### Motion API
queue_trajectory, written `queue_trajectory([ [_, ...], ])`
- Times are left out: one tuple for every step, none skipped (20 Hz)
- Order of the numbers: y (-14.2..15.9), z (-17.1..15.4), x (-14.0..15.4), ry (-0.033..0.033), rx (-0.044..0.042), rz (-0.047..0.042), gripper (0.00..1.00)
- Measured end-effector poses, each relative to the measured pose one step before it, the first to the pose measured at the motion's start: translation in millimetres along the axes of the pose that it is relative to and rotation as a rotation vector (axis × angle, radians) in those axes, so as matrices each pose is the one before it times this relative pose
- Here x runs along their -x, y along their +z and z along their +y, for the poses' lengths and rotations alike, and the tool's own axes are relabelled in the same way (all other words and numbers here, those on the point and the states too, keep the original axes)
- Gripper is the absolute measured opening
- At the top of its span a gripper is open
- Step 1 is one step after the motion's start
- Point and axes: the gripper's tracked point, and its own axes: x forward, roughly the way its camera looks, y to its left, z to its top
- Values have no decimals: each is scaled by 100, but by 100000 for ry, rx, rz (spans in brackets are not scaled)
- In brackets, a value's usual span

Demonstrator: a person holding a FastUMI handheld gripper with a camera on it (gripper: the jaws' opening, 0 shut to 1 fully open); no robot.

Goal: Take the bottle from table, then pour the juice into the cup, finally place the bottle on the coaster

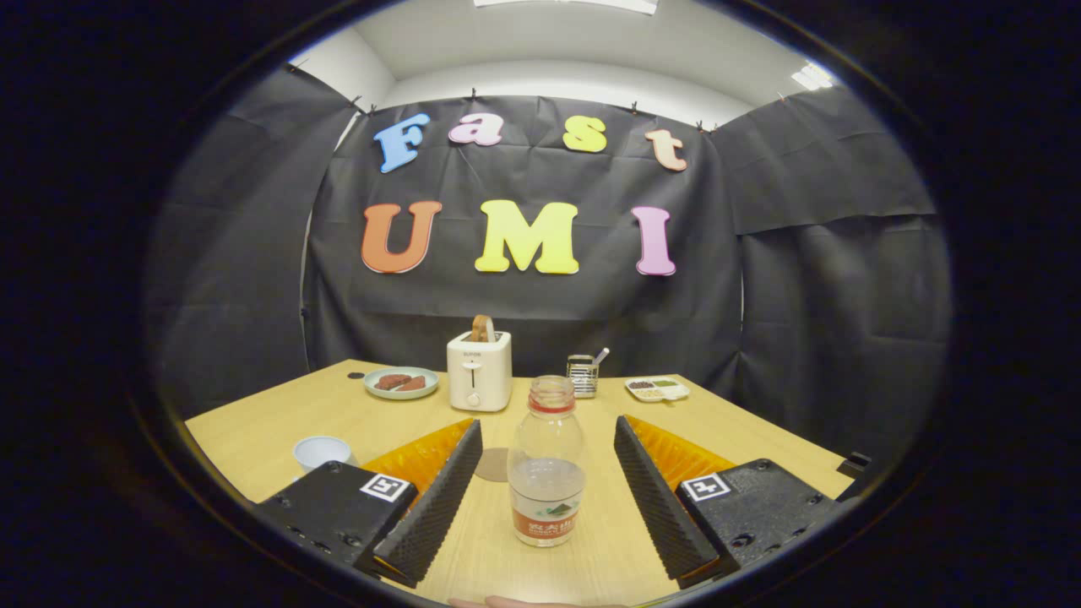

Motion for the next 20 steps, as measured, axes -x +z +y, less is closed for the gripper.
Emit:
queue_trajectory([
  [-556, 28, -361, -33, -45, 31, 100],
  [-638, 71, -316, 309, 43, 82, 100],
  [-421, 120, -223, 177, -40, -200, 100],
  [-385, -102, -234, -295, -210, -790, 100],
  [-290, -68, -171, -274, -471, -993, 100],
  [-333, -111, -87, -120, -523, -859, 100],
  [-257, -56, -167, 21, -880, -614, 100],
  [-367, -17, -175, 6, -788, -309, 100],
  [-226, -104, -174, -310, -635, -116, 100],
  [-415, -66, -220, -331, -486, 292, 100],
  [-254, -4, -268, -234, -260, 433, 100],
  [-461, -42, -324, -533, 217, 859, 100],
  [-346, -16, -215, -251, 629, 1270, 100],
  [-361, 166, -370, 140, 1017, 904, 100],
  [-265, 140, -269, 249, 1211, 781, 100],
  [-226, 88, -258, -188, 1144, 418, 100],
  [-229, -47, -239, -483, 1207, 604, 100],
  [-346, -41, -147, -516, 709, 325, 100],
  [-159, -71, -264, -757, 417, 82, 100],
  [-130, -133, -292, -663, 247, -157, 100],
])
